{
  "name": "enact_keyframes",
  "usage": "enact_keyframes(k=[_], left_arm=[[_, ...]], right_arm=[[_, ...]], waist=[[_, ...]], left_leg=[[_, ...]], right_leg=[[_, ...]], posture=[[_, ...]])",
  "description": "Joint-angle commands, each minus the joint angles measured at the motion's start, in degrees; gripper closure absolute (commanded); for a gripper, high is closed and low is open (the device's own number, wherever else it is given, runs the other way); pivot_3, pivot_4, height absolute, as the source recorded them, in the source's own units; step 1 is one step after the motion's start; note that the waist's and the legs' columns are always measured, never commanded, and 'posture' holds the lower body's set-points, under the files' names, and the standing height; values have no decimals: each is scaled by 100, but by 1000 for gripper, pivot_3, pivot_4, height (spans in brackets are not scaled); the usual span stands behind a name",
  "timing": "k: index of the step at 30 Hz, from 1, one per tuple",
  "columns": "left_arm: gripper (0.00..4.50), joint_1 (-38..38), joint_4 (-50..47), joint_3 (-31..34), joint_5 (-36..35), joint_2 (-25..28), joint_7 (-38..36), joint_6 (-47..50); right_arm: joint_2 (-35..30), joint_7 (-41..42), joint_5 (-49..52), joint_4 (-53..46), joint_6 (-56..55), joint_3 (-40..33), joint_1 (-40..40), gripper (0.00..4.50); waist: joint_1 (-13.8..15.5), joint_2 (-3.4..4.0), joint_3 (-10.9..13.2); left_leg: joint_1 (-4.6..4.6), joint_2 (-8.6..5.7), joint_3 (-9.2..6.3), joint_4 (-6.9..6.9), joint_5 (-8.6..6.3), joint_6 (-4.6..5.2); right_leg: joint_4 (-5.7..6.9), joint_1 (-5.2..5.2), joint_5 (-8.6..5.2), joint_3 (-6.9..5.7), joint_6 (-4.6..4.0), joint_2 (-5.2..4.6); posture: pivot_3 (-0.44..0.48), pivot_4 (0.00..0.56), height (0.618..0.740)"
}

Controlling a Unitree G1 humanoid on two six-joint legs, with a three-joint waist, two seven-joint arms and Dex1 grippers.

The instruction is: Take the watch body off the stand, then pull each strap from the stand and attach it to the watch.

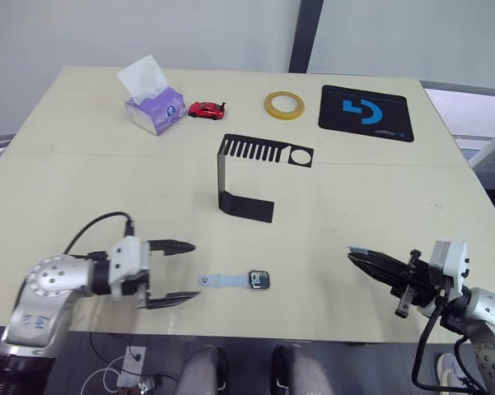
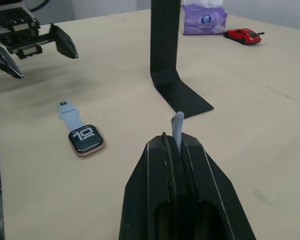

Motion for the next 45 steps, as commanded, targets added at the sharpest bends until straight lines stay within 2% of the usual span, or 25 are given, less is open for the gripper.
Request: enact_keyframes(k=[1, 5, 10, 15, 27, 45], left_arm=[[43, -351, -314, -634, 497, -220, 582, 558], [43, -736, -276, -1286, 684, -717, 963, 1135], [43, -946, 134, -1809, 1189, -933, 1088, 989], [43, -1112, 640, -2006, 1517, -1015, 1093, 597], [43, -1134, 905, -2244, 1651, -1333, 1000, 333], [43, -1028, 1151, -2156, 1723, -1251, 1097, 543]], right_arm=[[-78, 6, 28, -319, -43, -29, -45, 4500], [-121, -18, 43, -495, 40, 81, -101, 4500], [-119, -60, 14, -668, 94, 238, -143, 4500], [-115, -142, 29, -758, 188, 337, -237, 4500], [-84, -301, -12, -864, 271, 505, -251, 4500], [-89, -350, -34, -851, 284, 516, -248, 4500]], waist=[[8, 0, 0], [38, 0, 0], [48, 0, 0], [95, 0, 0], [115, 0, 0], [108, -1, -2]], left_leg=[[1, -1, 0, 1, 0, 0], [2, 1, 1, 2, 1, 2], [2, 5, 1, 8, 3, 0], [1, 4, 1, 12, 2, 2], [-1, 2, -1, 31, -2, 11], [0, 4, -2, 37, -2, 12]], right_leg=[[1, 0, 0, 1, 0, 0], [2, 0, 0, 1, 0, 6], [5, 0, 0, 0, 0, 11], [7, -1, 0, 0, 0, 6], [15, 3, 0, -2, 0, 0], [20, 5, 0, -2, 0, 1]], posture=[[0, 150, 740], [0, 150, 740], [0, 150, 740], [0, 150, 740], [0, 150, 740], [0, 150, 740]])
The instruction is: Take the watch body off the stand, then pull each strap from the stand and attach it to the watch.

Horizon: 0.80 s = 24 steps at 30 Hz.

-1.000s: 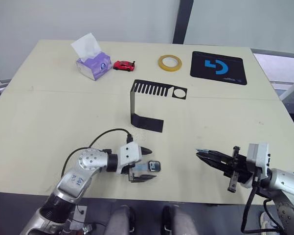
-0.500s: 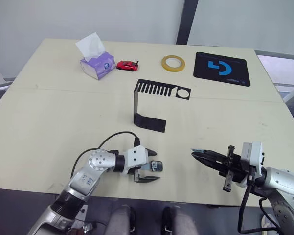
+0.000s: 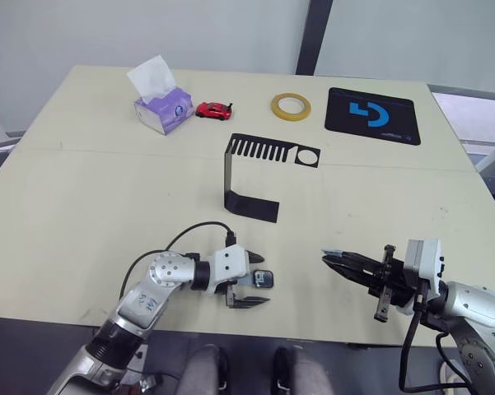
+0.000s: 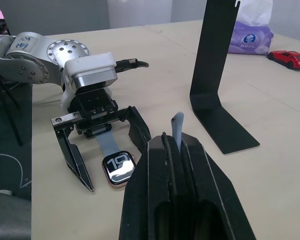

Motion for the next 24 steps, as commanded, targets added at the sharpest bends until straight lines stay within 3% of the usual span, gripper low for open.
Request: enact_keyframes(k=[1, 5, 12, 19, 24], left_arm=[[43, 121, 164, 50, 79, 76, 51, 153], [43, 163, 174, 74, 77, 88, 75, 199], [2805, 185, 250, 85, 113, 111, 58, 181], [2808, 53, 384, 148, 7, 86, -87, -53], [2808, -181, 259, 509, -884, -14, -670, 215]], right_arm=[[-27, -40, 36, -231, 7, -26, -10, 4500], [-15, -74, 48, -239, 18, -28, -13, 4500], [-11, -81, 65, -225, 27, -18, -41, 4500], [37, -120, 60, -219, 50, 10, -145, 4500], [74, -353, -136, -339, 27, 98, -400, 4500]], waist=[[-1, 0, 0], [-1, 0, -2], [-3, -1, -5], [-5, 1, -10], [-15, 1, -10]], left_leg=[[0, 0, 0, 1, 0, 0], [1, 1, 0, 2, 0, 0], [3, 1, -1, 3, 0, 0], [4, 1, -1, 5, 0, 0], [3, 3, -1, 6, 0, 0]], right_leg=[[0, 0, 0, 0, 0, 0], [2, 2, 0, 1, 0, -1], [2, 4, 0, 0, 0, -1], [4, 4, 0, 1, 0, 0], [6, 2, 0, 0, 0, 0]], posture=[[0, 150, 740], [0, 150, 740], [0, 150, 740], [0, 150, 740], [0, 150, 740]])
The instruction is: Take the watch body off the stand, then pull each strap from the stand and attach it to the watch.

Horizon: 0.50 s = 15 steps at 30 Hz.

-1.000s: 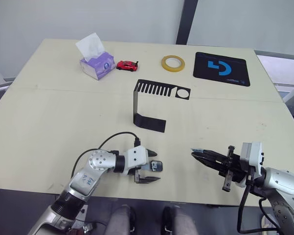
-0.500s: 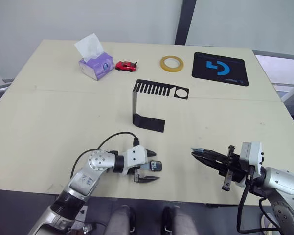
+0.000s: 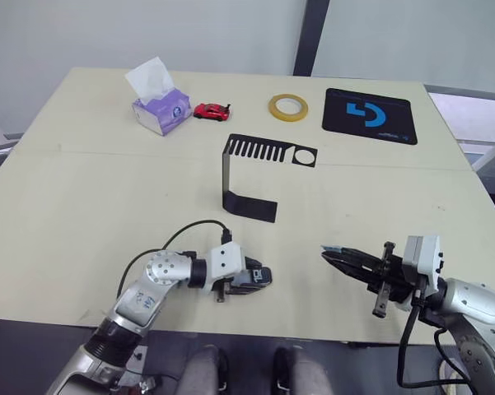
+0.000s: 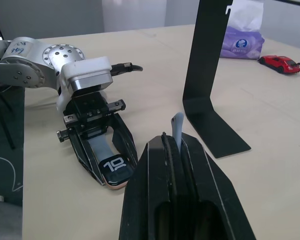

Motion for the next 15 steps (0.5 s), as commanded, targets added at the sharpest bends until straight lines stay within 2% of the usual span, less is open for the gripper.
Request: enact_keyframes(k=[1, 8, 15], left_arm=[[2808, -201, -124, 415, -924, 40, -605, 539], [2808, -882, 213, 1075, -2463, 317, -1591, 2215], [2808, -1464, 721, 1180, -3218, 282, -1872, 3786]], right_arm=[[-14, -198, -202, -387, -87, 85, -221, 4500], [-299, -474, -517, -880, 469, 597, -850, 4500], [-568, -336, -1189, -1057, 577, 1472, -1536, 4500]], waist=[[-9, 0, 0], [-5, 0, 0], [-6, 0, 0]], left_leg=[[0, 0, 0, 0, 0, 0], [-10, 1, -1, 19, 1, -1], [-17, 0, -1, 31, 0, 1]], right_leg=[[0, -1, 0, 0, 0, 0], [5, -3, 0, -2, 0, 7], [5, -3, 0, -2, 0, 38]], posture=[[0, 150, 740], [0, 150, 740], [0, 150, 740]])
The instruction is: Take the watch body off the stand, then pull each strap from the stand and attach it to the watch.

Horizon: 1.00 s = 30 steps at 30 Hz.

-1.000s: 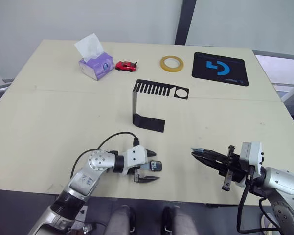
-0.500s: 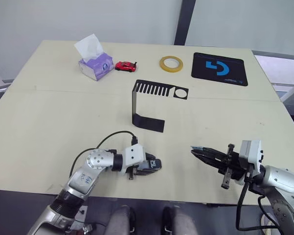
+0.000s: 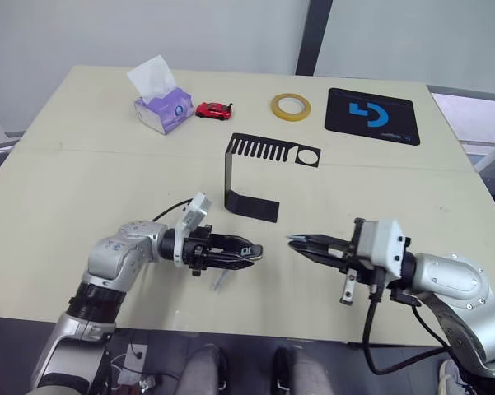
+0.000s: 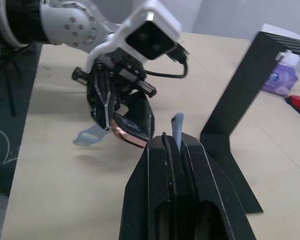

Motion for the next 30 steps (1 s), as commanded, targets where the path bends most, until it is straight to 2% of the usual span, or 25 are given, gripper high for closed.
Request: enact_keyframes(k=[1, 9, 30], left_arm=[[2808, -169, 78, 101, -390, -50, -120, 552], [2808, -210, 203, 165, -510, -168, -15, 950], [2808, 25, -169, 157, -539, -373, 420, 1168]], right_arm=[[-148, 113, -413, -178, -145, 297, -126, 4500], [-278, 359, -867, -112, -551, 484, -92, 4500], [54, 249, -1242, 274, -680, 722, -235, 4500]], waist=[[2, 0, 0], [-4, 0, 0], [-2, 0, 0]], left_leg=[[0, 0, 0, 1, 0, 0], [-1, 2, 1, 6, 0, 0], [-1, 3, 1, 8, 0, 0]], right_leg=[[0, 0, 0, 1, 0, 2], [1, 0, 0, 3, 0, 8], [0, 0, 0, 6, 0, 7]], posture=[[0, 150, 740], [0, 150, 740], [0, 150, 740]])
